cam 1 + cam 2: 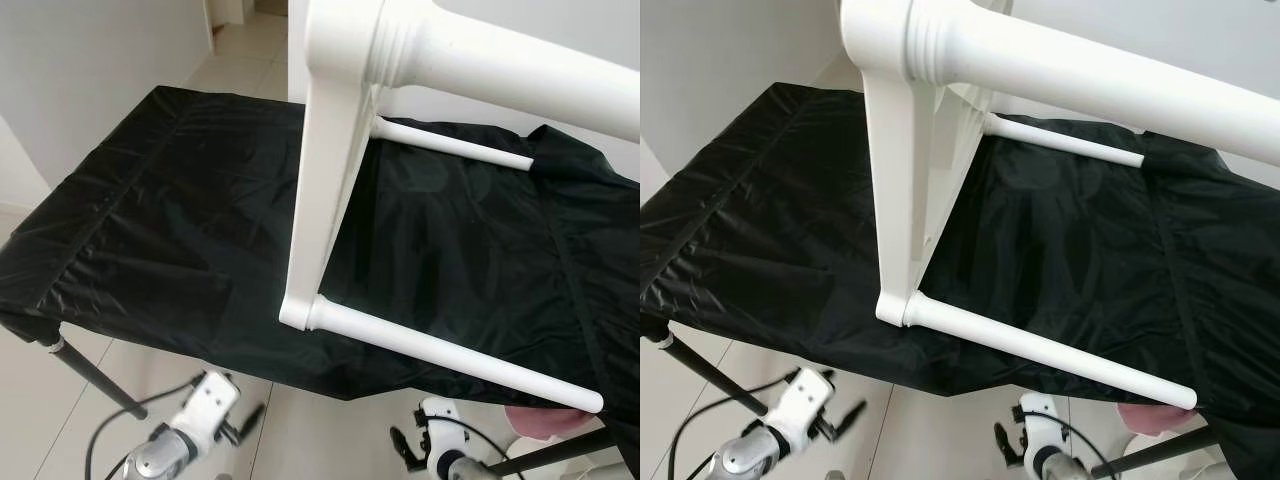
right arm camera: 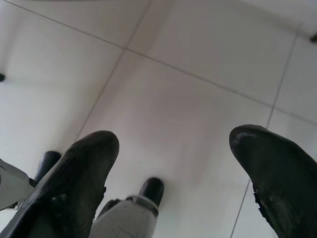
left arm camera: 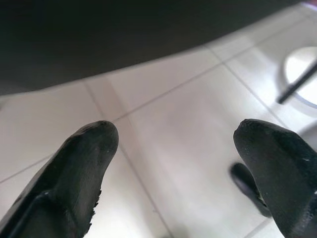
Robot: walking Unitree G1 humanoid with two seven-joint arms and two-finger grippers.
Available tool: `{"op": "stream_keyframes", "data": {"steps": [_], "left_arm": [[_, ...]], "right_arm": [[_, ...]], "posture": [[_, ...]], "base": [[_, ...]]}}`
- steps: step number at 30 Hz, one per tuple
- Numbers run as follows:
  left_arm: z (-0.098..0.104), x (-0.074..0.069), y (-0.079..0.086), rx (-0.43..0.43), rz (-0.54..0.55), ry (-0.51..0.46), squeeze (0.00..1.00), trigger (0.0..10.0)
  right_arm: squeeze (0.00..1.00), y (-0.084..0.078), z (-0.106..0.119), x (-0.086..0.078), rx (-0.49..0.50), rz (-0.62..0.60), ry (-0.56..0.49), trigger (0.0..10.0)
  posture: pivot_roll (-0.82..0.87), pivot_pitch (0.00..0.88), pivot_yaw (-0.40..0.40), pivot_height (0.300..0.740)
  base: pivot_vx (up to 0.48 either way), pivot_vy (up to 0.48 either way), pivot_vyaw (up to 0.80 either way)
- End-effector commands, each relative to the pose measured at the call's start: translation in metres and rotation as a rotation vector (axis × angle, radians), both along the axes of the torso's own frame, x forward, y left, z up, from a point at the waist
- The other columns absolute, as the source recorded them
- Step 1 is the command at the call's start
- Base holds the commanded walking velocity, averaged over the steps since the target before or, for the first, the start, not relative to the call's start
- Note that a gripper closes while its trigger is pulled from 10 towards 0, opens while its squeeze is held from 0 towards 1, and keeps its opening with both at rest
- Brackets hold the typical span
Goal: Building children table
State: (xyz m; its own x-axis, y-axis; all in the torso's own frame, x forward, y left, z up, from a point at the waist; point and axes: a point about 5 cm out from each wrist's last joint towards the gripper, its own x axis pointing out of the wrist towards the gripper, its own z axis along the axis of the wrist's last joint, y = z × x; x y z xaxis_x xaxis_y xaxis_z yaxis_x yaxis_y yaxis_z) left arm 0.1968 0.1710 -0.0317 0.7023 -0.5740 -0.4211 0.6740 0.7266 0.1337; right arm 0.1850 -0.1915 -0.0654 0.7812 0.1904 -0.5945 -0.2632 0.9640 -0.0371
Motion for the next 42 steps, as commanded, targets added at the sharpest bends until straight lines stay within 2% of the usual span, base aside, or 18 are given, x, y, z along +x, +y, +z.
{"op": "stream_keyframes", "data": {"steps": [1,5,9,11,17,19,20,23,24,25,28,30,33,35,39,40,41,42], "left_arm": [[0.002,0.002,0.005,0.008,-0.004,-0.006,0.0,10.0],[-0.004,0.006,0.011,0.039,0.08,0.035,0.0,10.0],[-0.021,0.004,0.023,0.11,0.297,0.147,0.0,10.0],[-0.025,0.003,0.025,0.11,0.356,0.184,0.0,10.0],[-0.029,0.0,0.026,0.125,0.398,0.216,0.0,10.0],[-0.02,0.005,0.019,0.026,0.358,0.151,0.0,10.0],[-0.02,0.005,0.019,0.026,0.358,0.151,0.0,10.0],[0.001,0.011,0.006,-0.114,0.23,0.013,0.0,10.0],[0.001,0.011,0.006,-0.114,0.23,0.013,0.0,10.0],[0.022,0.011,0.0,-0.179,0.112,-0.084,0.0,10.0],[0.029,0.011,-0.002,-0.194,0.081,-0.108,0.0,10.0],[0.043,0.005,-0.002,-0.169,-0.029,-0.121,0.0,10.0],[0.049,0.001,0.001,-0.154,-0.077,-0.093,0.0,10.0],[0.066,-0.008,0.027,-0.071,-0.168,-0.027,0.0,10.0],[0.072,-0.009,0.047,0.012,-0.186,-0.006,0.0,10.0],[0.081,-0.005,0.069,0.104,-0.172,-0.018,0.0,10.0],[0.081,-0.005,0.069,0.104,-0.172,-0.018,0.0,10.0],[0.09,0.001,0.086,0.159,-0.142,-0.033,0.0,10.0]], "right_arm": [[0.0,-0.002,-0.002,-0.007,0.004,0.009,0.009,10.0],[0.0,-0.005,-0.003,-0.008,-0.007,-0.006,0.016,10.0],[0.0,-0.002,-0.009,-0.012,-0.033,-0.059,0.058,10.0],[0.0,0.0,-0.01,-0.013,-0.03,-0.068,0.068,10.0],[0.0,0.005,-0.013,-0.016,-0.026,-0.089,0.088,10.0],[0.0,0.009,-0.013,-0.017,-0.018,-0.079,0.078,10.0],[0.0,0.009,-0.013,-0.017,-0.018,-0.079,0.078,10.0],[0.0,0.01,-0.008,-0.013,-0.003,-0.051,0.017,10.0],[0.0,0.01,-0.008,-0.013,-0.003,-0.051,0.017,10.0],[0.0,0.006,-0.003,-0.011,0.005,-0.035,-0.029,10.0],[0.0,0.004,-0.002,-0.011,0.005,-0.029,-0.045,10.0],[0.0,0.0,0.0,-0.011,0.002,-0.019,-0.062,10.0],[0.0,-0.001,0.001,-0.011,0.003,-0.016,-0.07,10.0],[0.0,-0.003,0.005,-0.006,0.004,-0.01,-0.097,10.0],[0.0,-0.002,0.007,-0.003,0.009,0.001,-0.11,10.0],[0.0,0.002,0.008,-0.001,0.01,0.027,-0.119,10.0],[0.0,0.002,0.008,-0.001,0.01,0.027,-0.119,10.0],[0.0,0.003,0.009,0.001,0.007,0.043,-0.121,10.0]], "posture": [[0.01,0.0,-0.04,0.74],[0.01,0.0,-0.038,0.74],[-0.01,0.0,-0.033,0.74],[-0.01,0.0,-0.028,0.74],[-0.01,0.0,-0.031,0.74],[-0.01,0.0,-0.033,0.74],[-0.01,0.0,-0.033,0.74],[0.0,0.0,-0.037,0.74],[0.0,0.0,-0.037,0.74],[0.01,0.0,-0.049,0.74],[0.01,0.0,-0.05,0.74],[0.02,0.0,-0.054,0.74],[0.03,0.0,-0.059,0.74],[0.04,0.0,-0.07,0.74],[0.04,0.0,-0.075,0.74],[0.05,0.0,-0.076,0.74],[0.05,0.0,-0.076,0.74],[0.05,0.0,-0.078,0.74]], "base": [[0.0,0.0,0.0],[0.0,0.0,0.0],[0.0,0.0,0.0],[0.0,0.0,0.0],[0.0,0.0,0.0],[0.0,0.0,0.0],[0.0,0.0,0.0],[0.0,0.0,0.0],[0.0,0.0,0.0],[0.0,0.0,0.0],[0.0,0.0,0.0],[0.0,0.0,0.0],[0.0,0.0,0.0],[0.0,0.0,0.0],[0.0,0.0,0.0],[0.0,0.0,0.0],[0.0,0.0,0.0],[0.0,0.0,0.0]]}}
